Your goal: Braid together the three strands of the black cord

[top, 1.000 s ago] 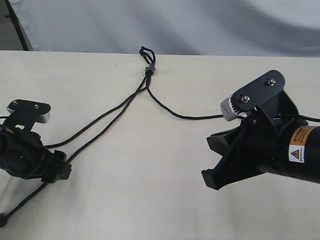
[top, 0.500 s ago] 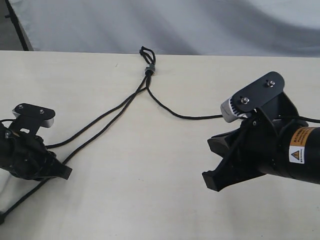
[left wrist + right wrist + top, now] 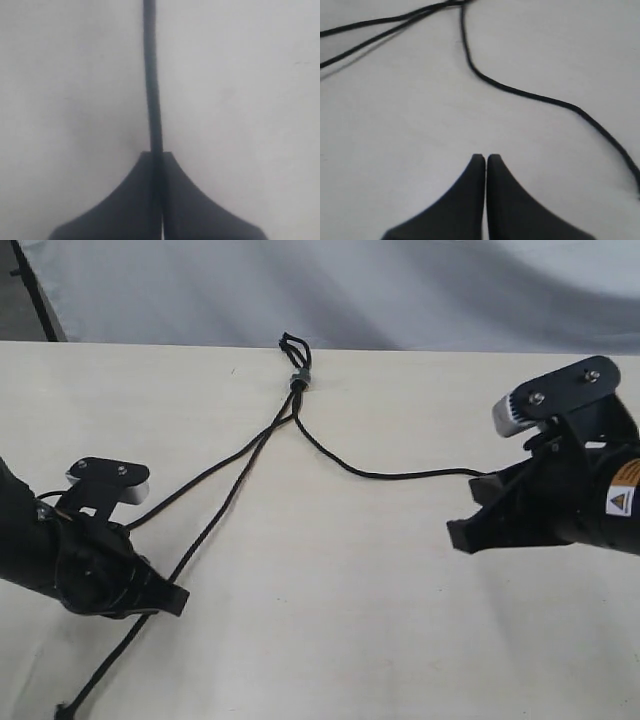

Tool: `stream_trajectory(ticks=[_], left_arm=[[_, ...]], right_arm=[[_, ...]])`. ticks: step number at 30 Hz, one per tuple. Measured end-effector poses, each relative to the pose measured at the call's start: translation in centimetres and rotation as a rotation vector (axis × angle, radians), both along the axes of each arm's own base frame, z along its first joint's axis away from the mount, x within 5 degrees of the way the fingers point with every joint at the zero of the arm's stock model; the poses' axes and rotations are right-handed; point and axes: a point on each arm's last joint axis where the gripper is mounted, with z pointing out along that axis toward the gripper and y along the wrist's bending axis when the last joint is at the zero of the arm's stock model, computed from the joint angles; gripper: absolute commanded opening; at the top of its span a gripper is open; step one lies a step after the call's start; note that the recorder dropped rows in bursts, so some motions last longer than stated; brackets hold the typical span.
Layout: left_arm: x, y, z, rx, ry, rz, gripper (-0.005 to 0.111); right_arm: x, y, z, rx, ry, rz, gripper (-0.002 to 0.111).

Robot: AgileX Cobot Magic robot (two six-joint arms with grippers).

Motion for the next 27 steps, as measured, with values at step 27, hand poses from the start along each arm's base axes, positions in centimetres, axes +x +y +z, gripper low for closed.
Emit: stream_trajectory(ticks=[27], left_arm=[[-0.1,-2.2,2.3,-0.065,-0.048,-0.093,0.001]], right_arm=[[18.1,-4.4,-11.3,-0.104,0.258,-0.292,0.002]])
